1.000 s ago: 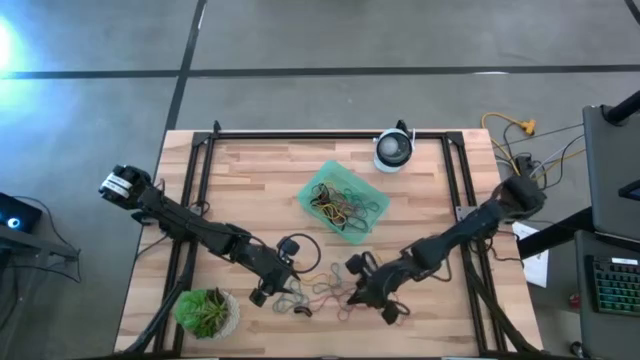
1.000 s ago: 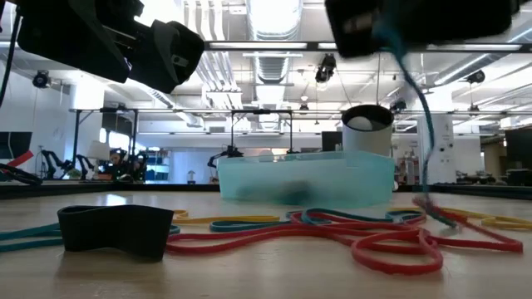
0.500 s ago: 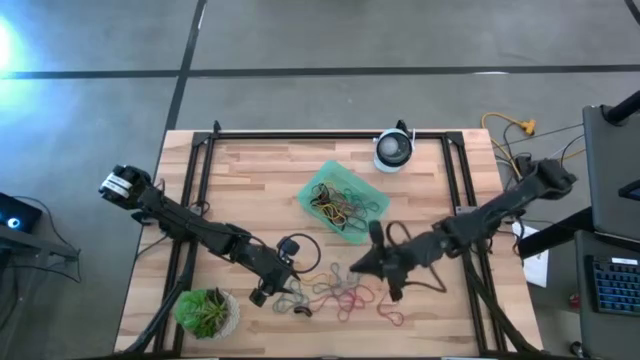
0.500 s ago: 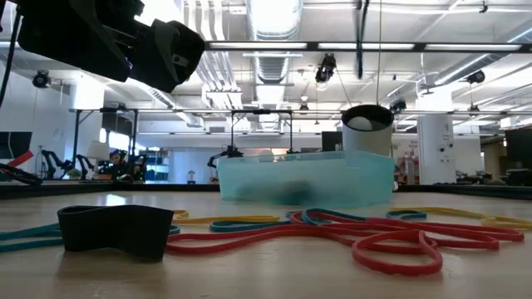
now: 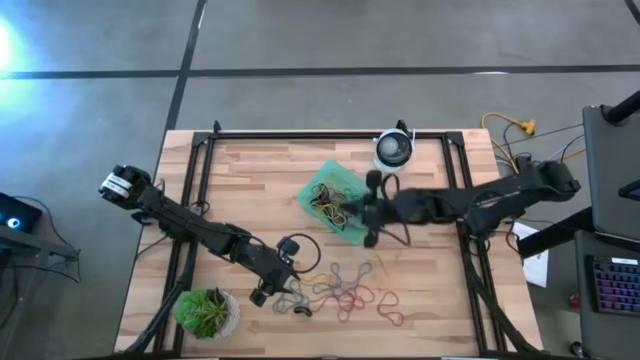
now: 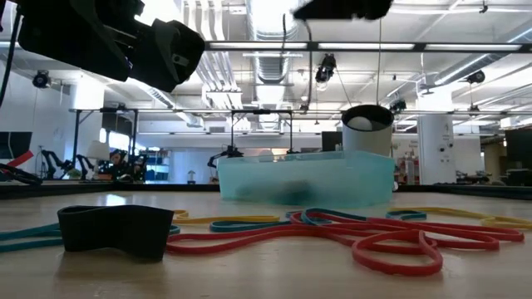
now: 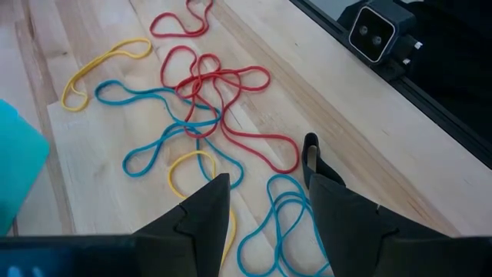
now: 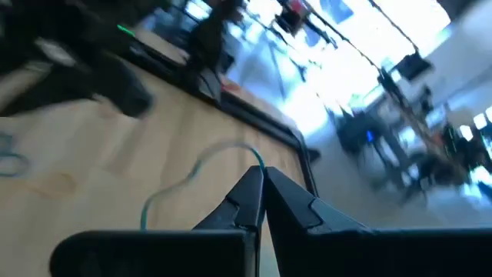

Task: Pick and place rubber bands into bin
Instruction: Put the blue rubber band into the blue bin

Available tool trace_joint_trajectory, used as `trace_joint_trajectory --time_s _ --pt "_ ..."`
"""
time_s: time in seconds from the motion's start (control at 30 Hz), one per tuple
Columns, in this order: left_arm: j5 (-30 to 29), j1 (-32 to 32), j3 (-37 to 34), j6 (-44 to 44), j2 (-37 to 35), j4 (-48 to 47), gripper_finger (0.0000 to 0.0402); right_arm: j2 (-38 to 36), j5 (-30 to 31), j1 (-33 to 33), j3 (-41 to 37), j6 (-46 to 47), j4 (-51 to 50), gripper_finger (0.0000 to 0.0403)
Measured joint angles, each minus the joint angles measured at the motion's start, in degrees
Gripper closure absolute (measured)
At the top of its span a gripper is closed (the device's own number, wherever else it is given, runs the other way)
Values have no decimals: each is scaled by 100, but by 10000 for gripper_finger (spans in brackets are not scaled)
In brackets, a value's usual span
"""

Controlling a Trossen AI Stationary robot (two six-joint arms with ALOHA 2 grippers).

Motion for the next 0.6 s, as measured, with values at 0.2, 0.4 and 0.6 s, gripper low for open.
trace_joint_trajectory --time_s 0.2,0.4,0.6 --pt "-2 2 0 0 0 -7 237 415 -6 -698 -6 546 -147 394" --pt "-2 2 0 0 0 -8 237 927 -18 -1115 -17 1042 -265 394" --pt "-2 2 0 0 0 -9 237 1282 -25 -1380 -20 1532 -266 394"
